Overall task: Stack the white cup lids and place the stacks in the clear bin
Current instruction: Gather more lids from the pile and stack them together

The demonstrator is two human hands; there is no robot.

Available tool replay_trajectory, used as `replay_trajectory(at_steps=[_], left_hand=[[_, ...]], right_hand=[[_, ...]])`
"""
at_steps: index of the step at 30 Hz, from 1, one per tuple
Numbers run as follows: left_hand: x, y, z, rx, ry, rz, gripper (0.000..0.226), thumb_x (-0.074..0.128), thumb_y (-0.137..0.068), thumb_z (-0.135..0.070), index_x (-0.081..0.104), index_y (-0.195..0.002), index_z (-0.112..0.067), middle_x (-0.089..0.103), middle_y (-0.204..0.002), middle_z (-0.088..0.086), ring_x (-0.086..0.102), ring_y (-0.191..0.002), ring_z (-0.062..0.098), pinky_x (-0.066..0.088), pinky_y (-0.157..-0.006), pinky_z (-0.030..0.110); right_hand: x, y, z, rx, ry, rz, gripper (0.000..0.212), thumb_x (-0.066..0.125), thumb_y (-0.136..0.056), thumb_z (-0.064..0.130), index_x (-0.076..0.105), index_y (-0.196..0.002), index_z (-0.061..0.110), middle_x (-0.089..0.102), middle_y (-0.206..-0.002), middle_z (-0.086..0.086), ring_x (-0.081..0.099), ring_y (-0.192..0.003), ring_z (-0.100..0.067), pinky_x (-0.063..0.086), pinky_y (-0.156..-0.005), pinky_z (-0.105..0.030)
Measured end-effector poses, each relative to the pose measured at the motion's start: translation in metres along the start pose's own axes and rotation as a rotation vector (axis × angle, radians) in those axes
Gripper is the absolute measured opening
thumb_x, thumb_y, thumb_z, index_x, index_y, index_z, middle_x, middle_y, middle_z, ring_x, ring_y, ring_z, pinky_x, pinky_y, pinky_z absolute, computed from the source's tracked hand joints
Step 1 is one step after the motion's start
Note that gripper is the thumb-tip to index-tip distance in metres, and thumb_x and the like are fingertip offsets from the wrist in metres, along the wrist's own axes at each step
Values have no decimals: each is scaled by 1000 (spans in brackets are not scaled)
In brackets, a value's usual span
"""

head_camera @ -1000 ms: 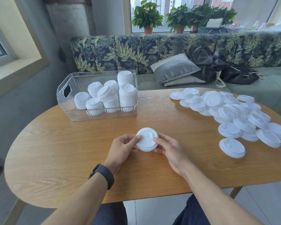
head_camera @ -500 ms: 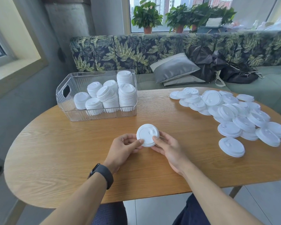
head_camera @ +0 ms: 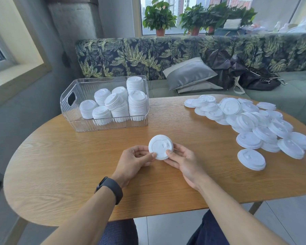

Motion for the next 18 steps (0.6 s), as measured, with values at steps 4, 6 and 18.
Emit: replay_trajectory(at_steps=[4,6,18], left_hand=[[-1,1,-1,-6,10,7,40,86,-82,-25,71,-114,-8,80,-102,10,78,-98,21,61,-90,34],[0,1,-1,-6,24,-7,38,84,-85,-26,71,-114,-6,81,-100,10,77,-98,22,61,-89,33],[2,1,-1,8,10,5,37,83,-86,-28,71,-114,-8,80,-100,10,77,-97,21,61,-87,32]], right_hand=[[1,1,2,2,-8,-1,42,72,-95,9,60,-135,4,75,-121,-11,72,-114,-23,57,-102,-40],[2,3,3,-1,-5,-7,42,73,-94,11,60,-134,4,76,-119,-11,73,-112,-24,57,-102,-40],[3,4,4,-20,-26,-33,36,70,-97,12,61,-130,2,77,-115,-14,74,-110,-26,61,-93,-34]])
Point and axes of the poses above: each hand's wrist, its own y-axis away from the middle knuckle, its own x-axis out of the palm, z = x × y, the point moved 1 cm from there along -y, towards the middle knuckle
